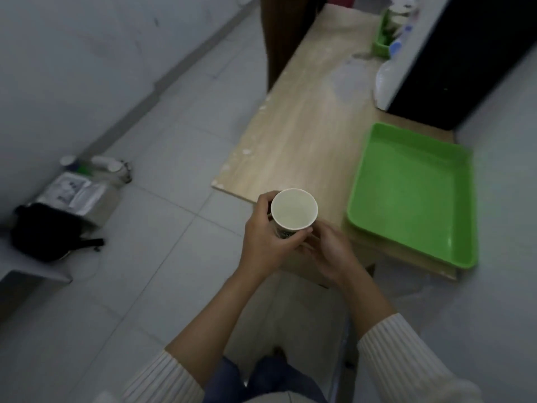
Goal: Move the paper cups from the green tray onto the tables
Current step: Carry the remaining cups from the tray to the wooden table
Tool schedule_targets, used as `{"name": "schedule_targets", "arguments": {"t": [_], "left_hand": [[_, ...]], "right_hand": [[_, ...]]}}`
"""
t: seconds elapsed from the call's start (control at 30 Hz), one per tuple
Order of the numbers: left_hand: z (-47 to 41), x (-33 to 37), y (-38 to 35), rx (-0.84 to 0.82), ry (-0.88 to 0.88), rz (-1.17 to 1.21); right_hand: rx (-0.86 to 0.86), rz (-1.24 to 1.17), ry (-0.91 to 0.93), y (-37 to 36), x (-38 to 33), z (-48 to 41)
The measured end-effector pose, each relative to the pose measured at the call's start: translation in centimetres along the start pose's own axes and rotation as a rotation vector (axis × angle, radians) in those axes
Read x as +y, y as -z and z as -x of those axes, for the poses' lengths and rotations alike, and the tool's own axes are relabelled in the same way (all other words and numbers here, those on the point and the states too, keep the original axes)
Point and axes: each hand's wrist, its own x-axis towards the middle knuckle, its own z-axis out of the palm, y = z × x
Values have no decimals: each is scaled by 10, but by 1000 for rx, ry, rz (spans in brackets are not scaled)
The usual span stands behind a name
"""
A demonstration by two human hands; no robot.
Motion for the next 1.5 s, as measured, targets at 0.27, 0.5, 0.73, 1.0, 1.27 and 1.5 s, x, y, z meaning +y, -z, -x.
{"name": "schedule_targets", "arguments": {"t": [0.27,0.5,0.73,1.0,1.27,1.5], "left_hand": [[62,-25,137,363,118,-23],[148,-47,261,629,189,-59],[267,-72,387,874,252,-116],[394,-89,489,1170,327,-132],[514,-97,580,1496,427,-140],[615,-109,675,1774,487,-183]], "right_hand": [[-335,284,-104,-130,56,1],[-573,439,-179,-257,134,47],[-778,583,-247,-382,237,129],[-1090,785,-230,-492,341,221],[-1470,914,-182,-597,446,316],[-1774,981,-235,-701,544,408]]}}
